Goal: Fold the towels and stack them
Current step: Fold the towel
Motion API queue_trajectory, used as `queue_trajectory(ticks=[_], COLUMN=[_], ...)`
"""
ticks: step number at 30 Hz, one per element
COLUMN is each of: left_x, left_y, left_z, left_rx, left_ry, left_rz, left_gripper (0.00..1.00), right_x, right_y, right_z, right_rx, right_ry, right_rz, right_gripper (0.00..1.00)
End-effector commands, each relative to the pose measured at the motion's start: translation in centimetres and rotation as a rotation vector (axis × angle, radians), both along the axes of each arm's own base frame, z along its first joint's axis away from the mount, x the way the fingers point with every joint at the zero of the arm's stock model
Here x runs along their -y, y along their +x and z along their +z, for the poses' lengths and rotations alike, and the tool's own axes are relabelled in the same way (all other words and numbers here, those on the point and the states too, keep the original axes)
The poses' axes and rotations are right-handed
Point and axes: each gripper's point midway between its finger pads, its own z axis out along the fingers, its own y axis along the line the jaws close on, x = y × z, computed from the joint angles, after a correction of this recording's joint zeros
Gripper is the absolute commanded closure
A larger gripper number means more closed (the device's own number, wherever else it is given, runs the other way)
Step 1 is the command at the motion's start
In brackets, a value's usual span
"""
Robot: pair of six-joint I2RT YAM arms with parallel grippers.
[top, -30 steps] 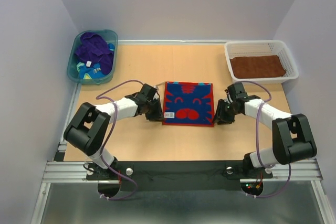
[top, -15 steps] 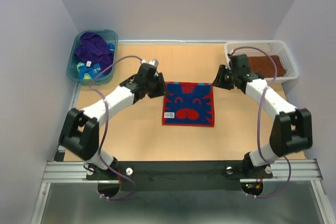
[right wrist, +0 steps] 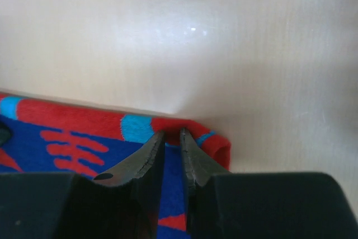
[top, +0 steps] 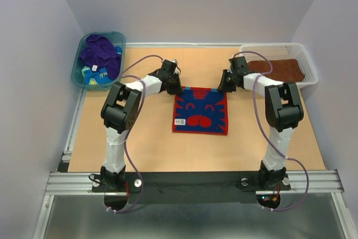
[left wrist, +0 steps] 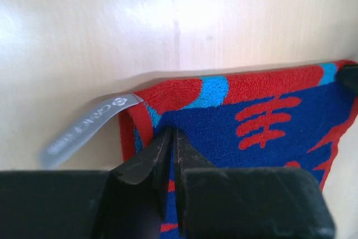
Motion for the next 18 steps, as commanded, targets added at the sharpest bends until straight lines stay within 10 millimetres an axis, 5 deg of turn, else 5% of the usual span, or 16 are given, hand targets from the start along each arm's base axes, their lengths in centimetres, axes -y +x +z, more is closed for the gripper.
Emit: queue_trajectory(ticks=[1,5,8,12,18], left_x=[-0.4,-1.3,-1.6,-1.7,-2.2], left_y=[1.6,0.8,0.6,0.4,-0.5], left_z=[0.7,-0.8,-0.3,0.5,1.2], left_rx=[0.028,0.003,0.015,0.031,0.031], left_ry=[-0.031,-0.032,-0.042,-0.053,-0.059], left_rz=[0.009,0.030,0.033,0.036,0.049], left_gripper=[0.82,0.82,0.81,0.79,0.75], right_x=[2.0,4.3,4.5,3.3,1.7], right_y=[2.8,3.4,4.2,4.2,1.4], right_z=[0.1,-0.3,2.0,4.7,5.1], right_rx=[0.070,0.084,0.142,0.195,0.184], right_ry=[-0.079,-0.171,-0.188,-0.139,-0.122], right_rz=[-0.063,-0.119,-0.110,-0.060,-0.008], right_gripper=[0.77,0.77,0.76,0.76,0.76])
